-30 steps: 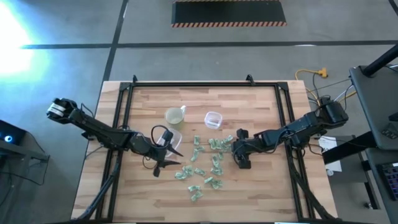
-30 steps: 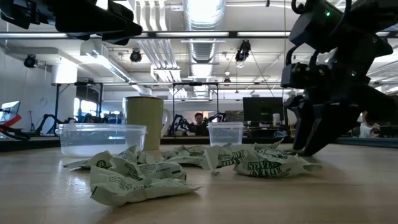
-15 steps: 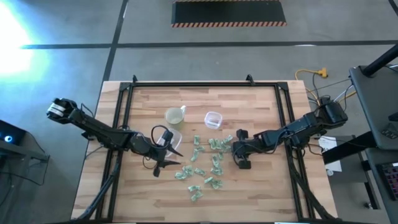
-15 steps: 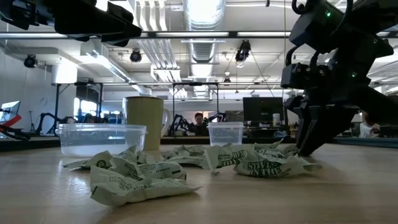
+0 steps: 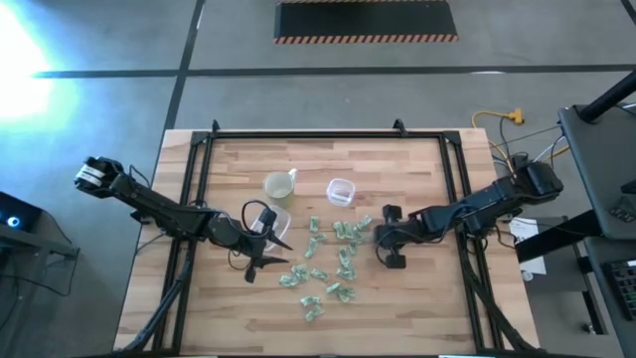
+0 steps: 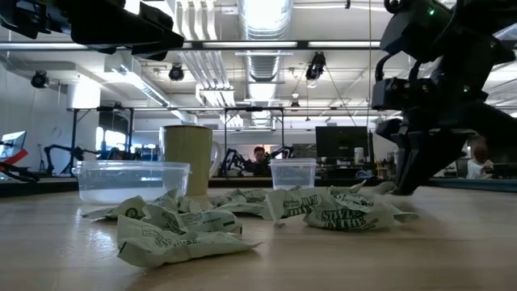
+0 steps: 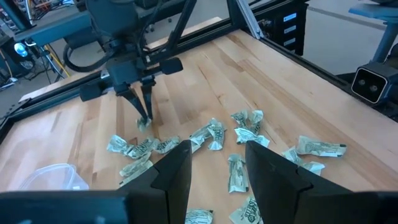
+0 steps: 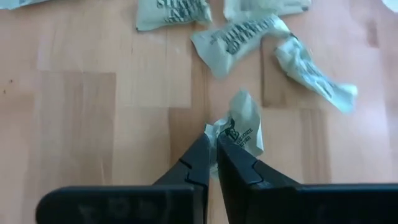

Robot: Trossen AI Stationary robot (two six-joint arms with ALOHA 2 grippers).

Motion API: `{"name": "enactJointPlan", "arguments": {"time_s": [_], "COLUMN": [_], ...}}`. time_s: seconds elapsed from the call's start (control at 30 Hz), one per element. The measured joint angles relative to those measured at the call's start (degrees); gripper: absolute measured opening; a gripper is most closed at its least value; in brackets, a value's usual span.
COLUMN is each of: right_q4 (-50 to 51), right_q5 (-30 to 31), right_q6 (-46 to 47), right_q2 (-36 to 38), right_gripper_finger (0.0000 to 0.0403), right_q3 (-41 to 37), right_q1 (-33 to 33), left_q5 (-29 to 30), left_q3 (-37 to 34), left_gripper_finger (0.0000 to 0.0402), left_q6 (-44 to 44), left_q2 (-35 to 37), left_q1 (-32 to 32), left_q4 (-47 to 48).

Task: Pick and place items into bin
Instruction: Put the stevia packet into the top transparent bin

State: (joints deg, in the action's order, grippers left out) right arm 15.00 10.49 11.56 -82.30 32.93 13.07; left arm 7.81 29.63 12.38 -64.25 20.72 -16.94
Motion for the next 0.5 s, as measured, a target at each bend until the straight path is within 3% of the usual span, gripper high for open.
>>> {"name": "enactJointPlan", "arguments": {"time_s": [0.23,0.5], "right_q4": [1.56,-10.54], "right_q5": [3.3,12.28], "right_q6": [-0.44,-15.71], "right_q2": [4.73,8.36], "right_gripper_finger": [0.0015,0.0014], "right_q3": [0.3,0.32], "right_q1": [1.3,0.91], "left_q5": [0.0,0.0], "left_q3": [-0.02,0.0], "left_gripper_finger": [0.0135,0.0135], "left_q6": [0.04,0.48], "left_q2": [0.0,0.0], "left_q1": [-0.01,-0.01], "left_q4": [-0.06,-1.0]}}
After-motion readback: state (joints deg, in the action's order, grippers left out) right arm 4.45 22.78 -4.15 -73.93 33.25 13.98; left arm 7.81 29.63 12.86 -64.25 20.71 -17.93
